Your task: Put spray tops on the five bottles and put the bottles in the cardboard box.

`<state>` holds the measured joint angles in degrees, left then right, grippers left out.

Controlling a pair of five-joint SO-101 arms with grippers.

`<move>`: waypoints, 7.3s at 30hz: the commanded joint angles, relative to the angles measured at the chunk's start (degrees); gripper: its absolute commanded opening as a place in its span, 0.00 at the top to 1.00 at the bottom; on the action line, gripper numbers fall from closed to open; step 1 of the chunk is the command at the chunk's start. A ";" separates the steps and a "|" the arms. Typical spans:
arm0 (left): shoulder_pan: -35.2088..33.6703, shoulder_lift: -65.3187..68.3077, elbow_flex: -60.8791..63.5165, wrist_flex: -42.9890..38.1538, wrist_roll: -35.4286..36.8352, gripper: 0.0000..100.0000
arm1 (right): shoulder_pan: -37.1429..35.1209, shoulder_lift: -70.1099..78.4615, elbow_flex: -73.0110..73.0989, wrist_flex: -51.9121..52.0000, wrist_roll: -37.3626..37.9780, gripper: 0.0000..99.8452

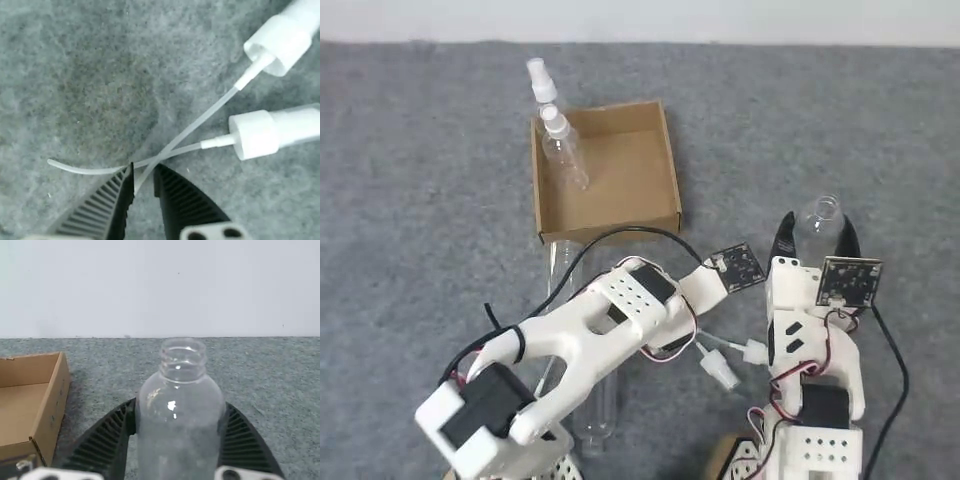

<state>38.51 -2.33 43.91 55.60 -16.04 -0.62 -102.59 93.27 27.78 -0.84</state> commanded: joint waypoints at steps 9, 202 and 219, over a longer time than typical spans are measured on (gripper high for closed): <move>-0.35 0.53 -5.93 7.21 -0.09 0.98 | -0.13 -1.36 -2.64 -1.54 -0.44 0.82; -1.14 22.42 -51.65 20.13 6.51 0.99 | 27.03 -1.27 -7.03 -3.03 -17.05 0.82; -0.53 8.70 -40.31 14.42 11.08 0.99 | 17.89 -1.27 -5.54 -3.03 -12.22 0.82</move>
<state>37.98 12.53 4.09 71.43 -8.84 19.43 -102.68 88.62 24.44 -14.37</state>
